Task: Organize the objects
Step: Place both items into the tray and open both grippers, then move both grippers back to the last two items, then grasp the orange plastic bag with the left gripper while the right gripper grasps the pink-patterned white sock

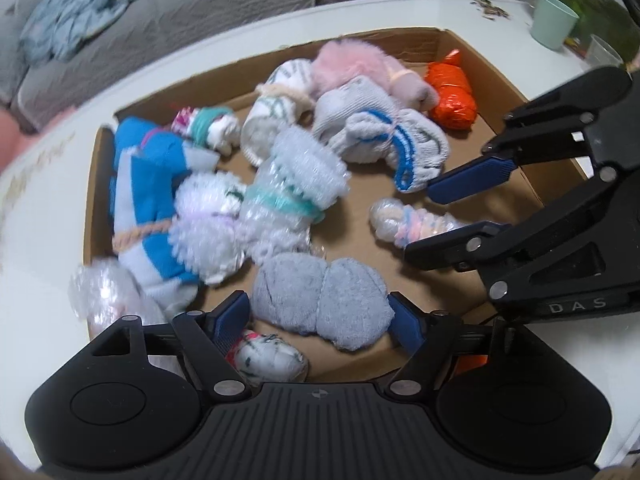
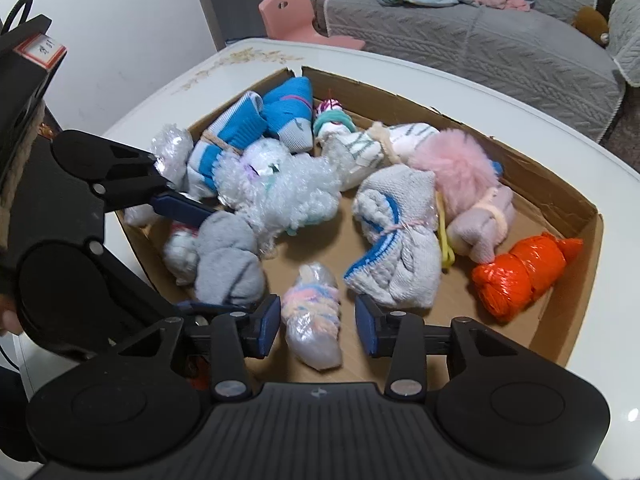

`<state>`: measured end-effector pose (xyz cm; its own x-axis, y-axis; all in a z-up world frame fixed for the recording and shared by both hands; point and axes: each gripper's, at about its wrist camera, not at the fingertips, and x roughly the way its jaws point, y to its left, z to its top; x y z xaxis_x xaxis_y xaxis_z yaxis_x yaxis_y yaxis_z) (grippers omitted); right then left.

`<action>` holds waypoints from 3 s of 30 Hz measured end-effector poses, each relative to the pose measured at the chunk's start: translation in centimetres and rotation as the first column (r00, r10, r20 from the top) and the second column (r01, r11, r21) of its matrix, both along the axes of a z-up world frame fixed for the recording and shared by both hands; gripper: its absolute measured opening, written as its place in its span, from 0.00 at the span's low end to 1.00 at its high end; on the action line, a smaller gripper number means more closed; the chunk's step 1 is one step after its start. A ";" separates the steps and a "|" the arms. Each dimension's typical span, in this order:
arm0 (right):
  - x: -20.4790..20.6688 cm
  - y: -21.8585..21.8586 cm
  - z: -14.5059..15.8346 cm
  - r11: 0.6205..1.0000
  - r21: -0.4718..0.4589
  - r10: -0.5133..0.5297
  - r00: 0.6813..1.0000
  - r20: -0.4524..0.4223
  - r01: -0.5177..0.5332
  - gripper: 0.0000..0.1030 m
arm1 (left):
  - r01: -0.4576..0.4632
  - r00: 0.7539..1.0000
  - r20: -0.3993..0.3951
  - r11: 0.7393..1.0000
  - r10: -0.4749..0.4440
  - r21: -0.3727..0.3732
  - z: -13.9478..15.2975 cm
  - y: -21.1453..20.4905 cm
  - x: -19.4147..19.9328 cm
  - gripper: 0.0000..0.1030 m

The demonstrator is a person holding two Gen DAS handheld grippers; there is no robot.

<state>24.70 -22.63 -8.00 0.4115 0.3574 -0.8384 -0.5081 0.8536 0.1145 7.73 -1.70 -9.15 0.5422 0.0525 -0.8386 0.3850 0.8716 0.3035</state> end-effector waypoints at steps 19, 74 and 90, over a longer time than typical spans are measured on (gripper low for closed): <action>-6.1 -0.1 -0.3 0.991 -0.091 0.090 0.995 -0.054 -0.094 0.42 | -0.127 0.990 -0.064 0.990 0.123 -0.059 -2.0 -0.8 -8.5 0.84; -19.9 6.1 -1.5 0.910 -0.116 0.398 0.917 -0.026 -0.399 0.42 | -0.070 0.997 0.032 0.995 0.072 -0.068 4.5 1.4 -18.8 0.98; -19.3 -1.1 1.6 0.968 -0.124 0.208 0.975 -0.085 -0.217 0.30 | 0.054 0.996 -0.072 0.997 -0.058 -0.056 -1.6 -3.0 -18.8 0.97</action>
<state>5.40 -23.73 -6.43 0.2761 0.3145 -0.9082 -0.6740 0.7370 0.0504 -11.06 -4.65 -10.72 0.4802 -0.0222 -0.8768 0.4531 0.8623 0.2263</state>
